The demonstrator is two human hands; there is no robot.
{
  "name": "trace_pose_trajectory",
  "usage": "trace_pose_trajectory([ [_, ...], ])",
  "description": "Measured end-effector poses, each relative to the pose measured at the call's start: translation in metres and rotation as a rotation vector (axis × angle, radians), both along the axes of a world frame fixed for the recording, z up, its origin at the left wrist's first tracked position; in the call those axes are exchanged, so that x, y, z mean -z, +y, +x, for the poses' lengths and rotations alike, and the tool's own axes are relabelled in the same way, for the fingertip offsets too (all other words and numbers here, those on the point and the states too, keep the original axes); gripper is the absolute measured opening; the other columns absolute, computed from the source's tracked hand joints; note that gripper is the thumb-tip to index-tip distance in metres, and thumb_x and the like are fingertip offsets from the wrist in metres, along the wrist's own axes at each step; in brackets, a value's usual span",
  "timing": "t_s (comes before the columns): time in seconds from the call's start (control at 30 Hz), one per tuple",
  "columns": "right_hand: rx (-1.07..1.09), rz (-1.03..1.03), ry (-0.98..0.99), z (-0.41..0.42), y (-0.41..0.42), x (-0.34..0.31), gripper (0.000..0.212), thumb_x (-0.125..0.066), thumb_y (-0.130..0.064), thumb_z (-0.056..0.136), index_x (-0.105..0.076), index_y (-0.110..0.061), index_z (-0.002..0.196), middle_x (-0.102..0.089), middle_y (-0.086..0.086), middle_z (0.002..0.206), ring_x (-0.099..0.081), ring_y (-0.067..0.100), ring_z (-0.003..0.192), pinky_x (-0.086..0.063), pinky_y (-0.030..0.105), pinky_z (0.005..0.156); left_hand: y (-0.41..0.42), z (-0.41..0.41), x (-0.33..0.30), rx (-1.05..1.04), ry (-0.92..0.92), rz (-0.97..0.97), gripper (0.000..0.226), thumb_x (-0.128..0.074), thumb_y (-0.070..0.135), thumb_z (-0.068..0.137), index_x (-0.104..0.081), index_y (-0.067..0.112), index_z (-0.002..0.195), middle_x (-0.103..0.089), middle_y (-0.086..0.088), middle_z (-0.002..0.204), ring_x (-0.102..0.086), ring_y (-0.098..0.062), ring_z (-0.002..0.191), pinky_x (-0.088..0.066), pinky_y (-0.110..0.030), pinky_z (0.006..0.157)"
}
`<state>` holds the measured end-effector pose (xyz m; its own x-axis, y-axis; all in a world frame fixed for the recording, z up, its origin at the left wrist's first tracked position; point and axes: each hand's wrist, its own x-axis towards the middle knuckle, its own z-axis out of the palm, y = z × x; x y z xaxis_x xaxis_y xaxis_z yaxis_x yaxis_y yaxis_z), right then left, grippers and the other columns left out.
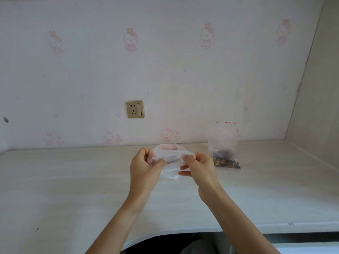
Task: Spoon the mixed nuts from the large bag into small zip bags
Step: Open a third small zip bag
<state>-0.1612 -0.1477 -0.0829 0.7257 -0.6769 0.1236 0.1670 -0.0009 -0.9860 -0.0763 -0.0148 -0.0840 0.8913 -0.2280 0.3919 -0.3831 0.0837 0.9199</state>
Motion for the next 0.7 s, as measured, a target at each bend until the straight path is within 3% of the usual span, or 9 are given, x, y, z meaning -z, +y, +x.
trace_pose_trajectory([
  [0.1, 0.063, 0.052, -0.003, 0.003, -0.005, 0.004, 0.024, -0.063, -0.025, 0.099, -0.063, -0.006, 0.085, -0.063, -0.007, 0.053, -0.068, 0.013, 0.055, -0.065, 0.041, 0.066, -0.003, 0.007, 0.005, -0.115, -0.151, 0.042, 0.025, -0.079, 0.015, 0.087, -0.055, 0.022, 0.082, -0.058, 0.015, 0.076, -0.059, -0.012, 0.070, -0.054, -0.035, 0.071],
  [0.17, 0.095, 0.106, -0.036, 0.001, -0.012, 0.002, 0.025, -0.066, -0.026, 0.098, -0.060, -0.004, 0.086, -0.064, -0.001, 0.059, -0.067, 0.015, 0.055, -0.064, 0.041, 0.060, 0.000, 0.013, 0.006, -0.208, -0.226, 0.048, 0.020, -0.078, 0.021, 0.091, -0.058, 0.026, 0.087, -0.064, 0.011, 0.087, -0.066, -0.010, 0.079, -0.056, -0.037, 0.075],
  [0.27, 0.115, 0.149, -0.073, -0.003, -0.021, -0.001, 0.023, -0.075, -0.019, 0.093, -0.058, -0.005, 0.087, -0.064, 0.010, 0.075, -0.067, 0.021, 0.055, -0.060, 0.038, 0.052, 0.004, 0.019, 0.010, -0.166, -0.190, 0.025, 0.022, -0.080, 0.023, 0.090, -0.061, 0.027, 0.080, -0.067, 0.010, 0.080, -0.066, -0.013, 0.074, -0.060, -0.039, 0.063],
  [0.37, 0.101, 0.268, -0.094, -0.005, -0.024, -0.003, 0.016, -0.076, -0.005, 0.091, -0.062, -0.002, 0.083, -0.068, 0.014, 0.075, -0.073, 0.029, 0.060, -0.062, 0.037, 0.055, 0.002, 0.014, 0.011, -0.037, -0.023, -0.056, 0.016, -0.083, 0.023, 0.087, -0.069, 0.023, 0.079, -0.071, 0.000, 0.077, -0.073, -0.019, 0.071, -0.062, -0.034, 0.056],
  [0.43, 0.059, 0.359, -0.106, -0.007, -0.025, -0.002, 0.005, -0.074, 0.003, 0.089, -0.069, 0.004, 0.090, -0.074, 0.019, 0.081, -0.076, 0.030, 0.068, -0.063, 0.035, 0.059, 0.003, 0.011, 0.010, 0.049, 0.164, -0.156, 0.012, -0.085, 0.017, 0.085, -0.074, 0.012, 0.086, -0.074, -0.009, 0.082, -0.077, -0.023, 0.075, -0.063, -0.034, 0.061],
  [0.57, -0.137, 0.625, -0.207, -0.008, -0.029, 0.003, 0.012, -0.070, 0.010, 0.088, -0.070, 0.009, 0.100, -0.073, 0.020, 0.093, -0.075, 0.029, 0.076, -0.063, 0.031, 0.066, 0.010, 0.010, 0.000, 0.348, 0.588, -0.308, 0.018, -0.085, 0.016, 0.074, -0.082, 0.008, 0.090, -0.078, -0.016, 0.089, -0.078, -0.023, 0.085, -0.064, -0.031, 0.071],
  [0.63, -0.227, 0.727, -0.244, -0.008, -0.031, 0.004, 0.005, -0.067, 0.009, 0.090, -0.071, 0.007, 0.093, -0.070, 0.017, 0.092, -0.075, 0.025, 0.075, -0.063, 0.028, 0.066, 0.009, 0.009, -0.004, 0.443, 0.718, -0.366, 0.008, -0.080, 0.012, 0.075, -0.084, 0.009, 0.081, -0.078, -0.014, 0.089, -0.078, -0.020, 0.081, -0.064, -0.031, 0.070],
  [0.7, -0.276, 0.806, -0.292, -0.008, -0.034, 0.004, 0.014, -0.064, 0.005, 0.094, -0.073, 0.003, 0.082, -0.071, 0.014, 0.085, -0.076, 0.020, 0.072, -0.063, 0.026, 0.065, 0.006, 0.008, -0.004, 0.504, 0.848, -0.442, 0.006, -0.078, 0.008, 0.076, -0.082, 0.005, 0.079, -0.077, -0.015, 0.091, -0.078, -0.021, 0.080, -0.065, -0.033, 0.067],
])
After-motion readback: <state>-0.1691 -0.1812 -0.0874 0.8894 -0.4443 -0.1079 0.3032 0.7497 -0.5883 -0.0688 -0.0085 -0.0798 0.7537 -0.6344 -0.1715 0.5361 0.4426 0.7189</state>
